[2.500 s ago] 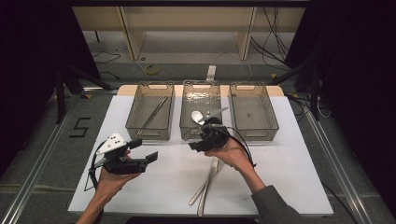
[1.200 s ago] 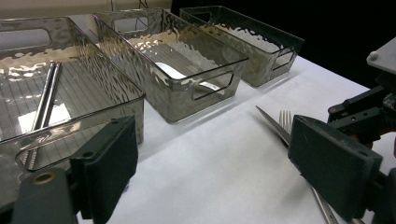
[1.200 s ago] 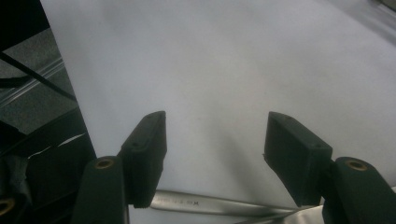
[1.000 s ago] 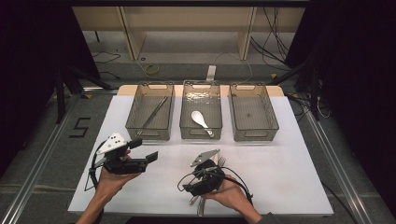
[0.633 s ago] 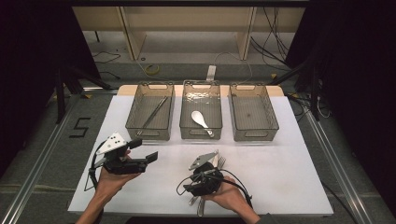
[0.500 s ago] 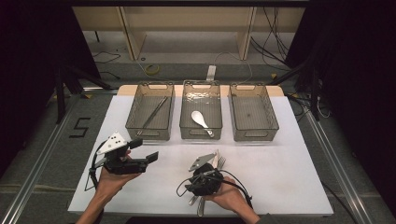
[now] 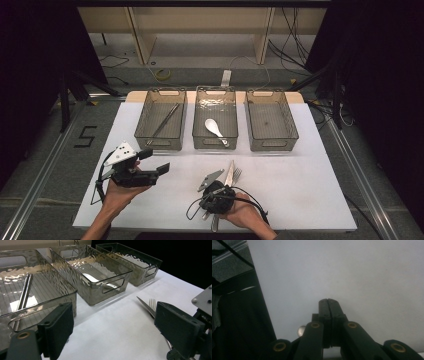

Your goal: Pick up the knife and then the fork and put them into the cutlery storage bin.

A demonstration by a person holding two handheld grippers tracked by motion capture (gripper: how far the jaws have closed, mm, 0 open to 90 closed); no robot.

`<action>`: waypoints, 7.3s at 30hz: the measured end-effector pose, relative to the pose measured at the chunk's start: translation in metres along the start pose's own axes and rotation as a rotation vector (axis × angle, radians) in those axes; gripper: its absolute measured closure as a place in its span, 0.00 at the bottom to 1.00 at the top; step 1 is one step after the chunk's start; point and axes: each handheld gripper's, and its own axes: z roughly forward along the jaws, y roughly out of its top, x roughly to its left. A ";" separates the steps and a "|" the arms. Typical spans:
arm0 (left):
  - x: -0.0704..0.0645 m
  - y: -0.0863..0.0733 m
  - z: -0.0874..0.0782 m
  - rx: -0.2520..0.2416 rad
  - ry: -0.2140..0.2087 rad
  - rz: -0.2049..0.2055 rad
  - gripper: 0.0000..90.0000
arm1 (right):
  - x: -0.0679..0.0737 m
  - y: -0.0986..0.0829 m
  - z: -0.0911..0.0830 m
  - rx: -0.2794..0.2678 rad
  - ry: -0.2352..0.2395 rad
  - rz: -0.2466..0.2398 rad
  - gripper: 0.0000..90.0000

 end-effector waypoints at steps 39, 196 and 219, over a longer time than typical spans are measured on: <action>0.001 0.000 -0.001 -0.004 0.000 -0.015 0.17 | -0.023 -0.048 -0.039 0.172 -0.016 0.005 1.00; 0.002 0.000 -0.002 -0.035 -0.009 -0.024 0.17 | -0.194 0.048 -0.177 -0.168 -0.458 0.281 0.90; 0.002 0.000 -0.002 -0.032 -0.011 -0.023 0.17 | -0.243 0.034 -0.168 -0.180 -0.564 0.401 0.90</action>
